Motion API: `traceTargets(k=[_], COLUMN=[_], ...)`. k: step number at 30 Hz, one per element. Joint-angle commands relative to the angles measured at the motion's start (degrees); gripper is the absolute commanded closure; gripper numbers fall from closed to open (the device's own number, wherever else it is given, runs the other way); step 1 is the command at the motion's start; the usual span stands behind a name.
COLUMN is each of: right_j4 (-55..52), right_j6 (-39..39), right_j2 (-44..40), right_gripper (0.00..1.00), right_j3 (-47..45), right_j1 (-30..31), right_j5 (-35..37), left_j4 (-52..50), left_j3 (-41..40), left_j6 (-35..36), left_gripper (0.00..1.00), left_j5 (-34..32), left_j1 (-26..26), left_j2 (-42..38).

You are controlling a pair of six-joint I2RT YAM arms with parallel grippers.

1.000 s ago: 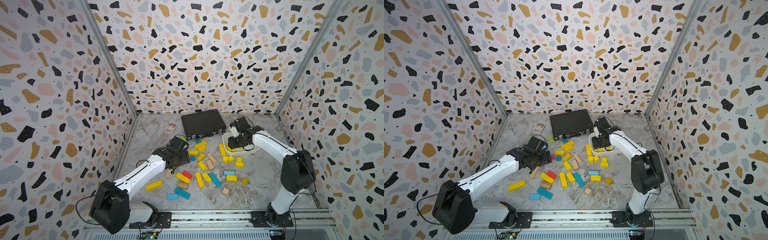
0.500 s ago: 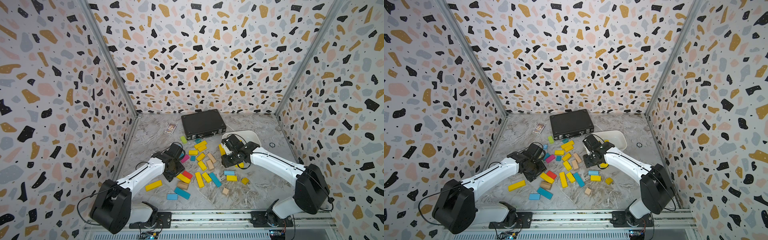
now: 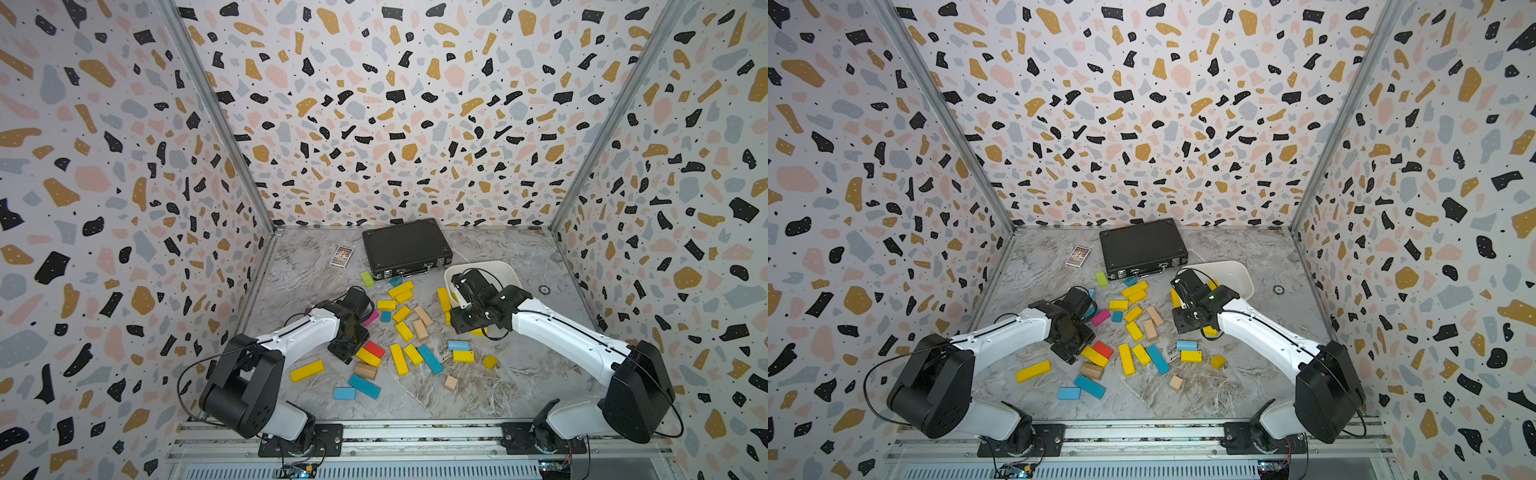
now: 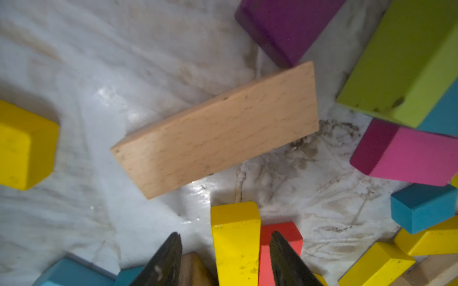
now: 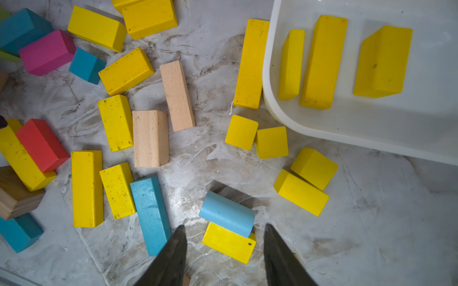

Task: Pick out the yellow building blocks
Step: Pick up the building block from the center of the board.

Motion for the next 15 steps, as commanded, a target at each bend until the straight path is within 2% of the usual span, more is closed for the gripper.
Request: traceTargets(k=[1,4,9,15], right_j4=[-1.8,-1.9,-1.8,-1.9], right_j6=[-0.1,-0.7,-0.7,-0.6], right_j2=[-1.4,-0.7,-0.6,-1.7], right_gripper=[0.48,0.48,0.48,0.48], right_j3=[-0.1,0.4,0.7,0.0], right_j1=[0.1,0.1,0.0,0.0], right_j5=[1.3,1.4,1.6,1.6], left_j4=[1.3,-0.4,2.3,0.6], left_j3=[0.9,1.1,-1.1,0.8], left_j6=[0.1,-0.3,-1.8,0.9], left_gripper=[0.44,0.48,0.56,0.79], left_j5=[0.6,0.9,3.5,2.1], left_j1=[0.1,0.1,0.1,0.1], left_j2=[1.9,3.5,5.4,5.7])
